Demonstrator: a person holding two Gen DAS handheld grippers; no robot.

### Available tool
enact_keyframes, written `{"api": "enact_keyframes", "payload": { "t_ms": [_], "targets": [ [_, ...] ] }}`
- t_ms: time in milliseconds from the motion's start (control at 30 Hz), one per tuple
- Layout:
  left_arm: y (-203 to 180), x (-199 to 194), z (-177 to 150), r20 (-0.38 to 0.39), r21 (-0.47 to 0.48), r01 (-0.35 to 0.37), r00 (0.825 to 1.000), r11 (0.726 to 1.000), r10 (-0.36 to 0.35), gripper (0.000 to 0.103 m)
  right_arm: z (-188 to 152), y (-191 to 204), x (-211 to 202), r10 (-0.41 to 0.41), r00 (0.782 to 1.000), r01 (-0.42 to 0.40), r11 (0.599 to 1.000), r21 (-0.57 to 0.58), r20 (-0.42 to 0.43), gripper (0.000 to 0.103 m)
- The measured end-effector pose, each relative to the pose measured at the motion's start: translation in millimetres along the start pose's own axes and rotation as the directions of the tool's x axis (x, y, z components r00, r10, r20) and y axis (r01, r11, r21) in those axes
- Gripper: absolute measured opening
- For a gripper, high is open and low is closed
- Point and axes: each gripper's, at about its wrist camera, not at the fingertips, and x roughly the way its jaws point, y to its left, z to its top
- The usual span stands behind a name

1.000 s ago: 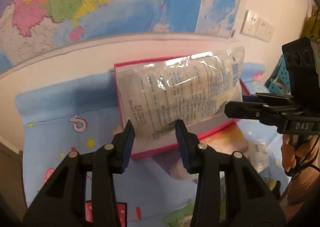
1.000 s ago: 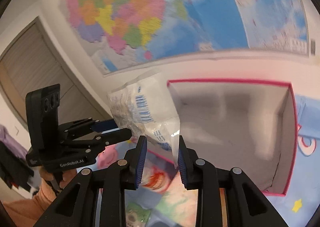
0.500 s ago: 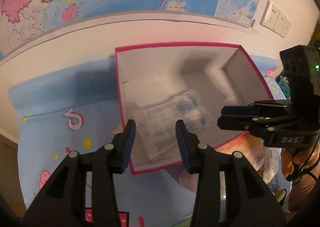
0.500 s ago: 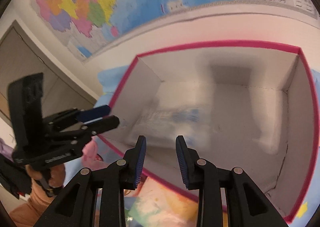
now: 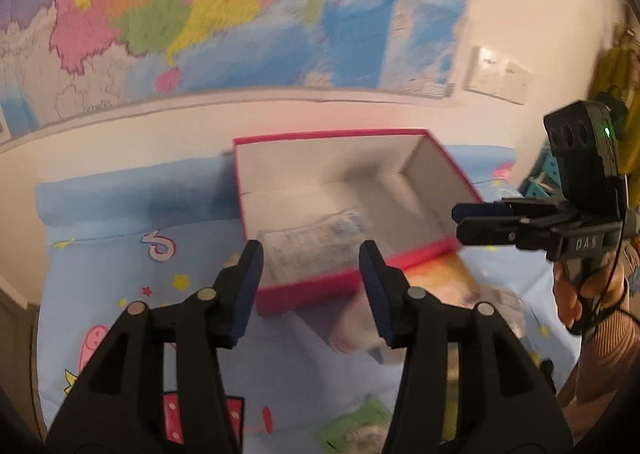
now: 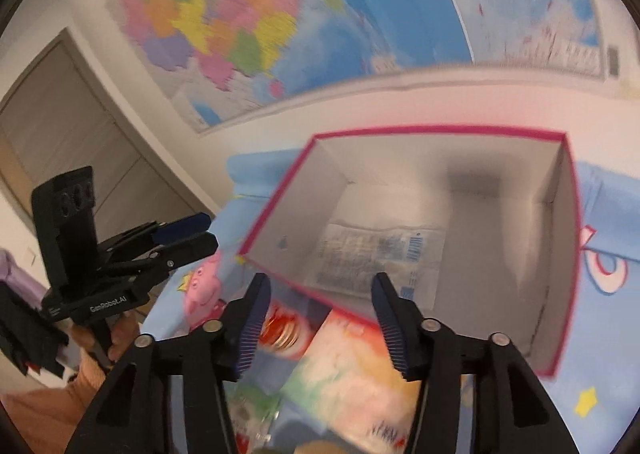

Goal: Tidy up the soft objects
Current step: 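Grasp the green plush toy with the left gripper and lift it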

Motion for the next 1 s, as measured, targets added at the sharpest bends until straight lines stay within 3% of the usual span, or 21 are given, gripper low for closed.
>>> {"api": "enact_keyframes", "payload": {
  "t_ms": [200, 600, 1000],
  "targets": [
    [-29, -21, -30, -0.003, 0.048, 0.078, 0.997, 0.996, -0.078, 0.052, -38, 19, -43, 0.027, 0.999, -0.026, 0.999, -0.038, 0.030, 0.064],
    [-54, -5, -99, -0.145, 0.012, 0.163, 0.976, 0.987, -0.160, 0.053, -136, 11, -64, -0.021, 0.997, 0.024, 0.999, 0.039, -0.071, 0.070],
    [-66, -8, -129, -0.189, -0.021, 0.231, 0.955, 0.973, -0.231, 0.053, -167, 17, -61, -0.013, 0.995, 0.019, 0.998, 0.063, -0.094, 0.070]
  ]
}}
